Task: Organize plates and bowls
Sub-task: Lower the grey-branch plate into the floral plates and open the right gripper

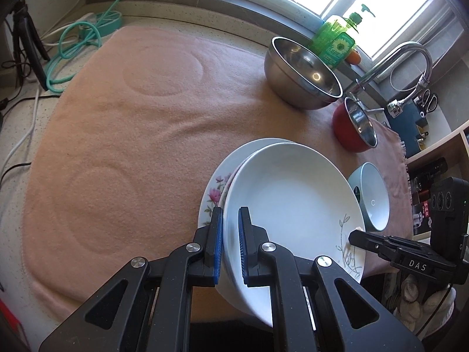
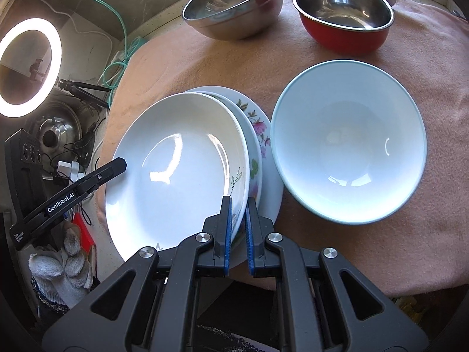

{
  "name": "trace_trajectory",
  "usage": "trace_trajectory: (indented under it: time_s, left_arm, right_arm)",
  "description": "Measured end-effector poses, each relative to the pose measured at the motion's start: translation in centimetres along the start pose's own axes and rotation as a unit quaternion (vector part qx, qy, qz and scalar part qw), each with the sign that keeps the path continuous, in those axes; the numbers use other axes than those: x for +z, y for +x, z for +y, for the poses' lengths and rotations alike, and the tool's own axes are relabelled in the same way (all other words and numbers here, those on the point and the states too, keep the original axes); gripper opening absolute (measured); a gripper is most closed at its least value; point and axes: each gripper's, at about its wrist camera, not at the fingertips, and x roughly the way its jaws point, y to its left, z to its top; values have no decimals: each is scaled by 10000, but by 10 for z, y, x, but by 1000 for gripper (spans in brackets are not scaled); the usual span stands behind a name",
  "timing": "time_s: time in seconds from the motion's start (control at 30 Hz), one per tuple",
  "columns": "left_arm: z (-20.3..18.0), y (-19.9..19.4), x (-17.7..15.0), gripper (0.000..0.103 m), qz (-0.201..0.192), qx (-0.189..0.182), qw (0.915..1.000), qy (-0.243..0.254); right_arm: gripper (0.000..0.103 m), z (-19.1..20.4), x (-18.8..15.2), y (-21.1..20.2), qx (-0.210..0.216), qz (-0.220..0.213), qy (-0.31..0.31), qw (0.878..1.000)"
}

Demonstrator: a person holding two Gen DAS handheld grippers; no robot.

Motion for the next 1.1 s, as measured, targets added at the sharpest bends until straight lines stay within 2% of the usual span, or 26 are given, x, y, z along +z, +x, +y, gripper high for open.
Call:
trace_trajectory:
  time_s: [0.27,0.7,0.8,0.83,0.87,1.1]
  left_arm:
    - [-5,5,-3,8,72,227,9994,250]
    - [-4,7,-4,8,48,275,9994,227]
    - [-5,6,-4,8,44,307,9992,243]
    - [-5,6,-4,8,41,311,9992,247]
    - [-5,6,-4,8,38,311,9992,243]
    - [-4,7,-1,8,12,318,9993,190]
  right_arm:
    - [9,8,-1,-1,-245,-6,-243,9994]
    - [12,12,-1,-3,-458,-43,-403,9981]
    - [18,14,-1,-3,-502,-15,-473,9976]
    - [27,14,-1,-3,-479,4,-502,9976]
    - [31,15,-1,-2,-467,15,-522,9975]
    - [38,27,-4,1,-668,0,-783,9947]
